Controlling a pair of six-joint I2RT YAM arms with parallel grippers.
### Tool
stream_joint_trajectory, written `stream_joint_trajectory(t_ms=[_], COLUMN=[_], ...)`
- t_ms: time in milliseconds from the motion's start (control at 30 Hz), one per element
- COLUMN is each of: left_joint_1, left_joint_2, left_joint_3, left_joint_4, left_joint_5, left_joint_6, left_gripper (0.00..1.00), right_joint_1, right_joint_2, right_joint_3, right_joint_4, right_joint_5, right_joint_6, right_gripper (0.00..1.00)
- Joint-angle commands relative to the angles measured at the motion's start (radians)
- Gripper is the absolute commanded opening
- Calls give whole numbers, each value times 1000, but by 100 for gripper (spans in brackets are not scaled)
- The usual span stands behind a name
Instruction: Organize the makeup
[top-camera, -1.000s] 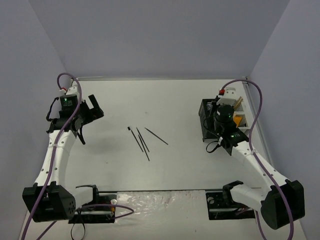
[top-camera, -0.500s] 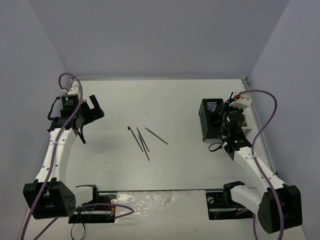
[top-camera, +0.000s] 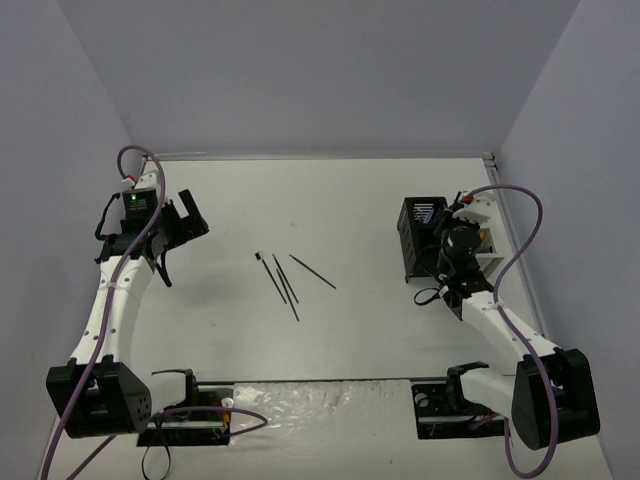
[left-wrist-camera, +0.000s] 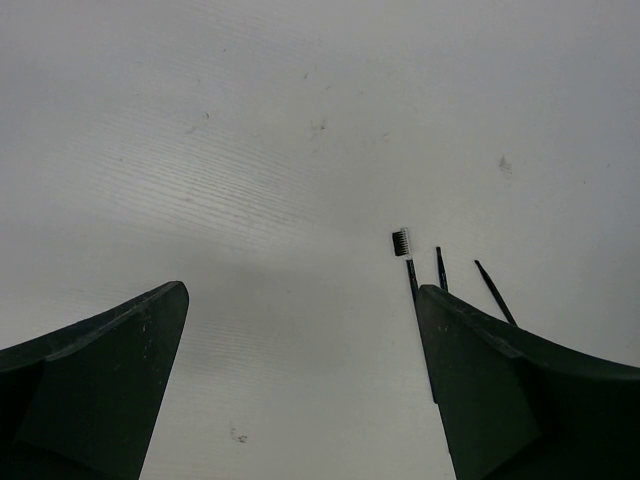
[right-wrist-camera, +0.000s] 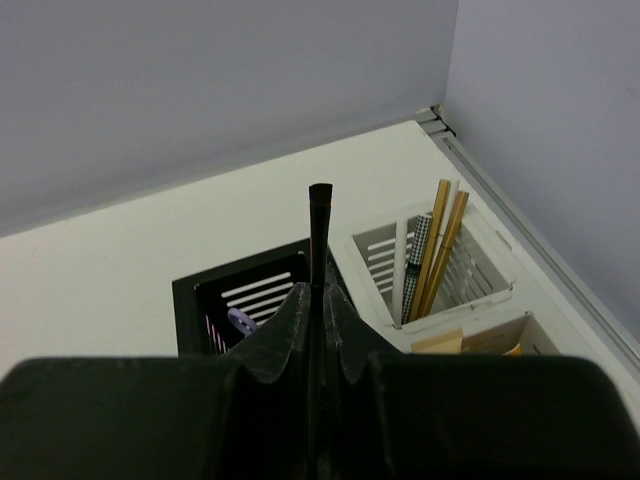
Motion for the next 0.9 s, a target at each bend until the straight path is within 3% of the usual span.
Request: stream_joint_trajectory(t_ms=[0, 100, 233, 333, 433, 567, 700, 867], left_joint_1=[-1, -1, -3, -7, -11, -12, -11, -12], left_joint_2=[-18, -21, -15, -13, -5, -3, -8, -8], left_joint_3=[35, 34, 35, 34, 38, 41, 41, 44], left_joint_4=[38, 41, 38, 35, 29, 25, 24, 19], left_joint_5=[18, 18, 18, 8, -3, -7, -11, -7], left_joint_6=[-13, -12, -12, -10, -6, -3, 1, 3], left_gripper=[97, 97, 97, 97, 97, 97, 97, 97], right_joint_1=[-8, -7, -7, -7, -4, 30, 217, 359], right_joint_2=[8, 3, -32, -74, -93, -34, 148, 330], right_joint_3=[-9, -11, 5, 52, 169, 337, 579, 707], right_joint_4=[154, 142, 88, -13, -187, -437, -703, -881], right_joint_5=[-19, -51, -105, -174, -267, -501, -517, -526], right_joint_6=[9, 7, 9, 12, 4, -14, -102, -150], right_gripper=[8, 19, 44, 57, 59, 60, 61, 61])
